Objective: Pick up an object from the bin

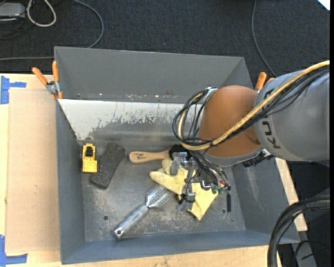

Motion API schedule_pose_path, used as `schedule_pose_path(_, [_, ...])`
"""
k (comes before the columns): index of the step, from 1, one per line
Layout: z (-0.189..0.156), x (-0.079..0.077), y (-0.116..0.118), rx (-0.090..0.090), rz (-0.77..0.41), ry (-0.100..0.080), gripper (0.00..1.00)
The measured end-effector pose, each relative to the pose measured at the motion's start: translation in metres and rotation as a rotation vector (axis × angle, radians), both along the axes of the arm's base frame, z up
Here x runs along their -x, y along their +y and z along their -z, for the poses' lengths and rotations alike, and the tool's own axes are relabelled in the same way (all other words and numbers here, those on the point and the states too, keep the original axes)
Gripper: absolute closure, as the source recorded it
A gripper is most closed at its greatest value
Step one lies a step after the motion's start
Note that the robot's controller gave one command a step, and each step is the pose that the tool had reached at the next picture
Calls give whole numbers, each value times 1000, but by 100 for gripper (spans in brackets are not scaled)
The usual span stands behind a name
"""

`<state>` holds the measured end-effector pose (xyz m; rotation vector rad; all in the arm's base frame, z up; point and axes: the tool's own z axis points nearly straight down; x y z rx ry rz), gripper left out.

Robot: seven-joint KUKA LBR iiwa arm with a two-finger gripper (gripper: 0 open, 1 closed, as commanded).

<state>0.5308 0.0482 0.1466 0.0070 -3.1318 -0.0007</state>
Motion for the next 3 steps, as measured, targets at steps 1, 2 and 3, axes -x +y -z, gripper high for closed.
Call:
schedule_pose_path(1, [-4,-2,0,0,3,-7,0])
schedule_pose_path(2, [78,-4,-53,1,116,-1,0])
schedule_pose_path(3, [77,-2,-45,-1,188,-10,0])
